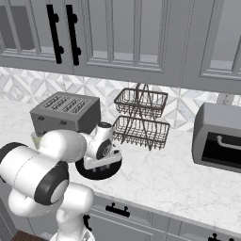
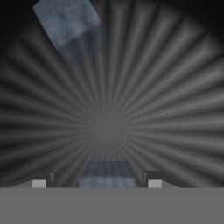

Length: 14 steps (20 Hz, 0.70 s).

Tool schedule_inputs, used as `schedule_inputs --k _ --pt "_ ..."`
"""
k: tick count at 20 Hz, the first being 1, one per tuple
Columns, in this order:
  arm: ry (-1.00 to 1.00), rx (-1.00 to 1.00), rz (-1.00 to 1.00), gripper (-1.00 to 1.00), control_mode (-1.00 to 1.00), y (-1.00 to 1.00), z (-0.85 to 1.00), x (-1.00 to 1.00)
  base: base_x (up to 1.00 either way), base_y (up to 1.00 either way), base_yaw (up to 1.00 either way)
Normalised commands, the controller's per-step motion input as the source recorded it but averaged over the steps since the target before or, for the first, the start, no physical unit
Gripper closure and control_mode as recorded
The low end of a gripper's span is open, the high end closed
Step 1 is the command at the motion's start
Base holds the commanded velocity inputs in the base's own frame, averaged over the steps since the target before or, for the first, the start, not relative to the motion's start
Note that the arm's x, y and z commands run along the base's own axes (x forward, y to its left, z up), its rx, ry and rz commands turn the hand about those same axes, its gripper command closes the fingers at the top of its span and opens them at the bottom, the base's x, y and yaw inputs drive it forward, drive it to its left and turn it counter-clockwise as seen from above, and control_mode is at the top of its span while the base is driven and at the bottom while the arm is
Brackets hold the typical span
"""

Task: Grab a lemon wedge from the fridge and one ice cube from the ice bowl, and put them in the glass of lemonade.

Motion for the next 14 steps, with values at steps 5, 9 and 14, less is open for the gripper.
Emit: schedule_inputs --k 5,9,14 --pt "0.00 0.00 0.00 -1.00 -1.00 0.00 -0.06 0.00 0.00 0.00 0.00" --pt "0.00 0.00 0.00 1.00 -1.00 0.00 -0.10 0.00 0.00 0.00 0.00" --pt "0.00 0.00 0.00 1.00 -1.00 0.00 -0.01 0.00 0.00 0.00 0.00"
